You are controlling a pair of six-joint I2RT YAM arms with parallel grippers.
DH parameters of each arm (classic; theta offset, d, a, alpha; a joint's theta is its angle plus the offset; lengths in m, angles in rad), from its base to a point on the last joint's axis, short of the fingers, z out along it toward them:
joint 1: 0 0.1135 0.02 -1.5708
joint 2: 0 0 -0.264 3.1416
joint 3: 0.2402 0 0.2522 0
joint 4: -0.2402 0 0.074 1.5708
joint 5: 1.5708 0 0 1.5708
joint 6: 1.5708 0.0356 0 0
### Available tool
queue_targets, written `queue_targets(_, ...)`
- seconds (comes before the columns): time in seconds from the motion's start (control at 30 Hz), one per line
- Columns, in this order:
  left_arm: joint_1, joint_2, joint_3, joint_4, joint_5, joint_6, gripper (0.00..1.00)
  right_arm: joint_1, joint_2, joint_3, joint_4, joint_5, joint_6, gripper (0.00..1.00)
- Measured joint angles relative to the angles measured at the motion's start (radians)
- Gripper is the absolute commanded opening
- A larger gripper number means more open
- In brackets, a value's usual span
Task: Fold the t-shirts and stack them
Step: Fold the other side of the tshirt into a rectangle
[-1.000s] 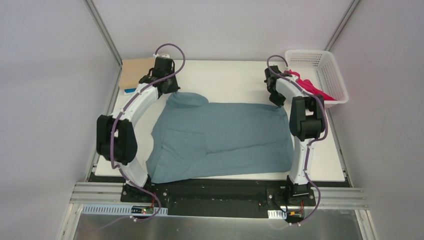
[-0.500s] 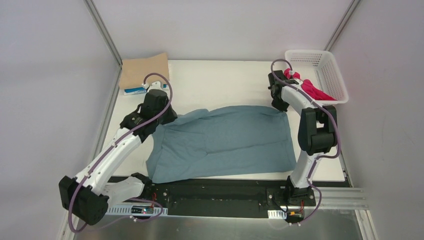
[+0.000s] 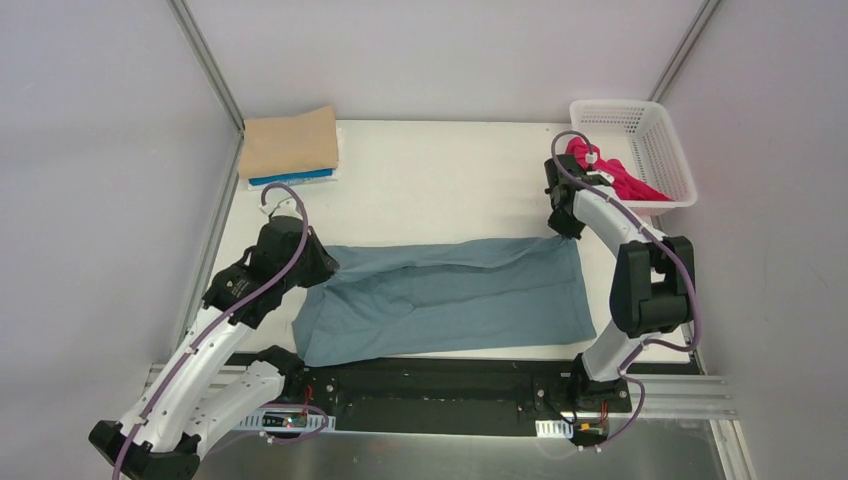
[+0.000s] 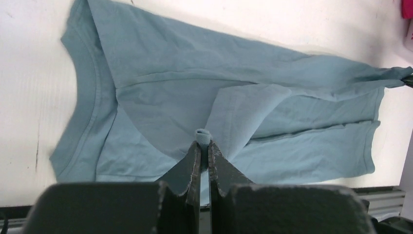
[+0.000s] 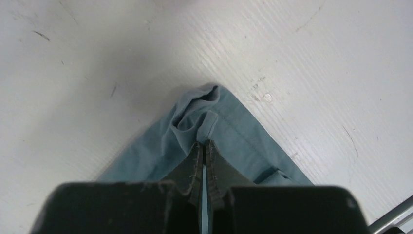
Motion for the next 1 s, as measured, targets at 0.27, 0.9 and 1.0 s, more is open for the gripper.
queue_targets(0.27, 0.000, -0.037, -0.036, -0.064, 0.064, -0.008, 0.00, 0.000, -0.085, -0.103, -0.023, -0.021, 0.005, 0.00)
queue_targets(0.9, 0.000, -0.100, -0.175, -0.192, 0.283, -0.072, 0.00, -0.002, -0.087, -0.151, -0.027, -0.025, 0.012, 0.00)
queue_targets(1.0, 0.000, -0.092, -0.189, -0.212, 0.313, -0.087, 0.00, -0.004, -0.087, -0.153, -0.027, -0.025, 0.013, 0.00)
